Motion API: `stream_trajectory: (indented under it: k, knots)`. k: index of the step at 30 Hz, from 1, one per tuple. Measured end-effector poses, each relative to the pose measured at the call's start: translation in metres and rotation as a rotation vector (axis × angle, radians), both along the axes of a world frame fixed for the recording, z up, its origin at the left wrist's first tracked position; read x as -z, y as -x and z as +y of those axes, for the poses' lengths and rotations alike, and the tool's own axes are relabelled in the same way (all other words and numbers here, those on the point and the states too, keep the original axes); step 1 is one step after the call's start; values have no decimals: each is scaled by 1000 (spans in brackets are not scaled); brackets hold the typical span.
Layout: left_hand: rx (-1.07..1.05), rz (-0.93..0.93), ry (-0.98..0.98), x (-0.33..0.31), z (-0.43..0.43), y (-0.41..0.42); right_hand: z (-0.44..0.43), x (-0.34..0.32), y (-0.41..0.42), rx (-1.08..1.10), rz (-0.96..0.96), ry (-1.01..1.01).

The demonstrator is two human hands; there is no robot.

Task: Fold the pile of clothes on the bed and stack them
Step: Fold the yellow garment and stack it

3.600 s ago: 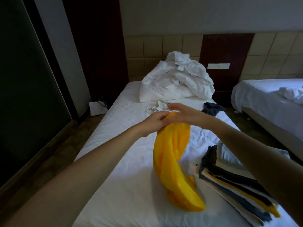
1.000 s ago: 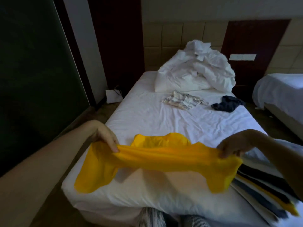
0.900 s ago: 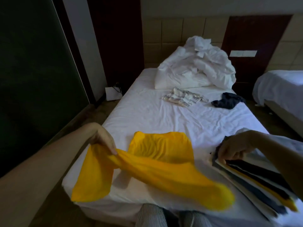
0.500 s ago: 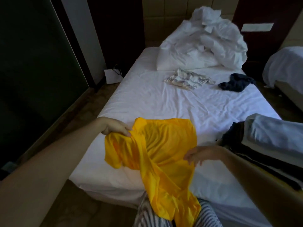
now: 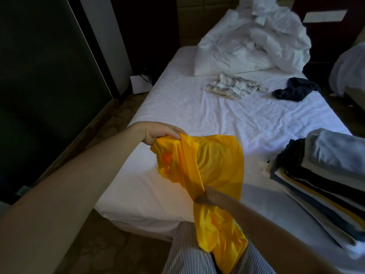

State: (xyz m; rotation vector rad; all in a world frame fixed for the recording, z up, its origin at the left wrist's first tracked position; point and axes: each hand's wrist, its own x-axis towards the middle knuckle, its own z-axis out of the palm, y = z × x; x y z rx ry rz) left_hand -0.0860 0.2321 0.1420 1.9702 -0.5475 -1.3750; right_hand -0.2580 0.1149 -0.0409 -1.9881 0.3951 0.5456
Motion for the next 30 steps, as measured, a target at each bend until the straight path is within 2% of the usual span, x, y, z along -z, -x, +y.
stream_trajectory:
  k: [4, 7, 10, 15, 17, 18, 21, 25, 28, 30]
  knots:
    - [-58, -23, 11, -4, 13, -8, -15, 1, 18, -74, 158, 125]
    - [-76, 22, 13, -4, 32, -18, -33, -6, 27, 34, 170, 129]
    - [-73, 62, -25, -5, 56, -26, -59, -23, 36, 197, 87, 113]
    - [-139, 24, -48, -5, 92, -19, -96, -77, 50, 454, -152, 43]
    - [-143, 17, -72, -6, 102, -14, -110, -93, 49, 499, -235, 105]
    - [-136, 16, -90, -6, 105, -12, -116, -98, 48, 518, -267, 72]
    - [-36, 26, -156, -8, 112, -7, -117, -132, 49, 503, -282, -86]
    - [169, 82, -260, -7, 109, -6, -130, -159, 43, 341, -145, -158]
    - [53, 64, -207, 5, 96, -18, -143, -162, 32, 260, -135, -22]
    - [-73, -9, -169, 19, 80, -33, -151, -154, 15, 209, -144, 256]
